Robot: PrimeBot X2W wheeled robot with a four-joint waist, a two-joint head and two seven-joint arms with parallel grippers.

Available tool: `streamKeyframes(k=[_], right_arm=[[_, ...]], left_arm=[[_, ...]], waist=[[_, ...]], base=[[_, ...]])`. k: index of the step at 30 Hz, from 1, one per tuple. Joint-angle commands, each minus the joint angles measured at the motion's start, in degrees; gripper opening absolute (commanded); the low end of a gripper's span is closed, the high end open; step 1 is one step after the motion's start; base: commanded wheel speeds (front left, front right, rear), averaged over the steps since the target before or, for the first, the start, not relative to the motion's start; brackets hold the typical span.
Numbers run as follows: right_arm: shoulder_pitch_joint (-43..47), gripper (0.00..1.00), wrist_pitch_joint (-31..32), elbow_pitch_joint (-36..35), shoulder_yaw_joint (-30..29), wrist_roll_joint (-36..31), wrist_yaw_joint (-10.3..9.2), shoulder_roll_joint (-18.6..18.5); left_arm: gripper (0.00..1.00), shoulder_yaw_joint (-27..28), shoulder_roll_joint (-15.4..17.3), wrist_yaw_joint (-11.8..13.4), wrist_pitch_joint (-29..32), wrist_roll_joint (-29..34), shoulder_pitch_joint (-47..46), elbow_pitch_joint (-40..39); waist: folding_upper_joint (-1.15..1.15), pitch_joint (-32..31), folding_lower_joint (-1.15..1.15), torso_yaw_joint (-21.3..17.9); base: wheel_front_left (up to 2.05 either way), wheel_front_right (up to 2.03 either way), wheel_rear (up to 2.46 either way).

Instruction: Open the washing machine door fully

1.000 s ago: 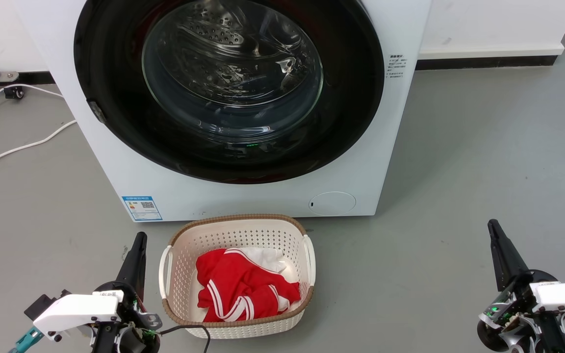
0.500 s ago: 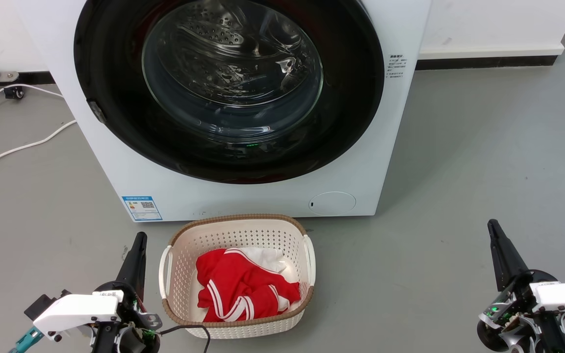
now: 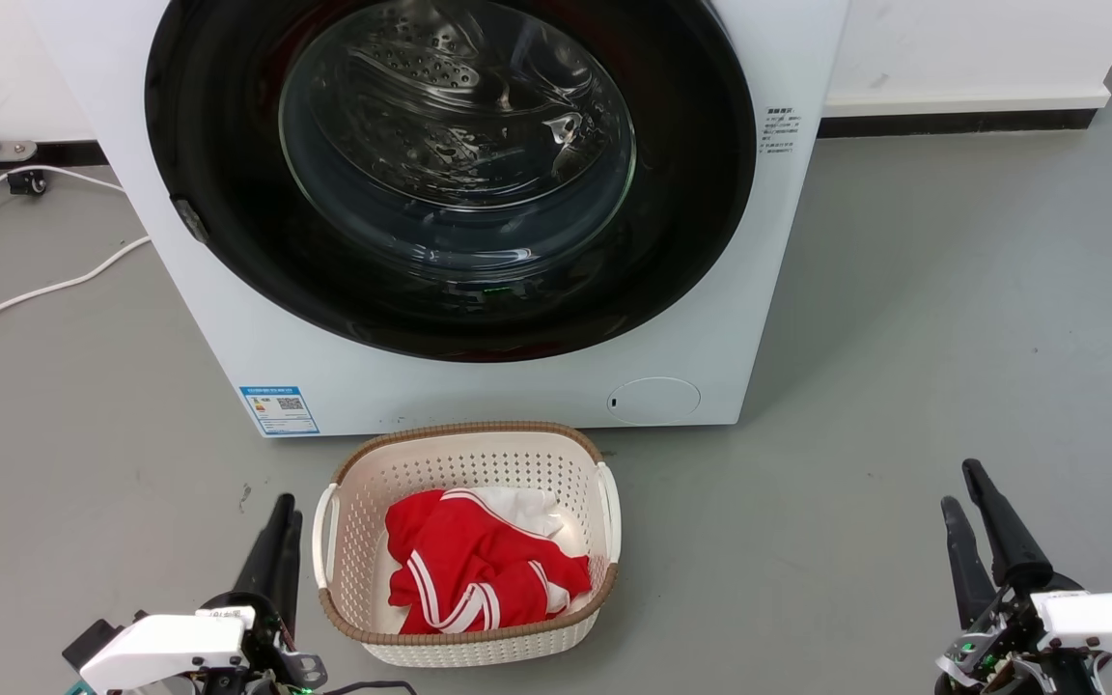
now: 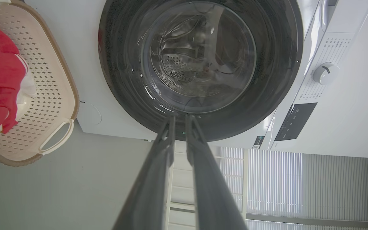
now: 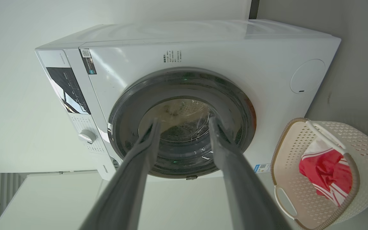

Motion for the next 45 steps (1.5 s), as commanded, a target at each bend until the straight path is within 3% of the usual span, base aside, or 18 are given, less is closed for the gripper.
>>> streamKeyframes(k=[1,6,26,45], right_arm=[[-0.66,1.00,-0.53,-1.16,0.14,-0.13,0.01,-0.12],[0.02,1.00,-1.98,-1.97,-0.16,-2.83,0.01,-0.11],[2.74,1.00,-7.02,-9.25,3.51,-36.80,0.01,-0.14],[4.92,1.00,-10.91,-11.86,3.76,-56.22,0.01,-0.04]], left_arm=[[1.00,-0.19,0.10,0.00,-0.63,0.30,-0.81,-1.41],[1.00,0.13,0.12,0.00,-2.10,3.65,-0.43,-2.63],[1.00,-3.81,0.15,5.71,-7.18,31.45,1.29,-7.82],[1.00,-7.02,1.06,8.94,-11.07,48.07,2.64,-9.99]], waist=[[0.00,0.01,0.00,-0.01],[0.00,0.04,0.00,-0.03],[0.00,0.32,0.00,0.00],[0.00,0.53,0.00,-0.10]], base=[[0.00,0.00,0.00],[0.00,0.00,0.00],[0.00,0.00,0.00],[0.00,0.00,0.00]])
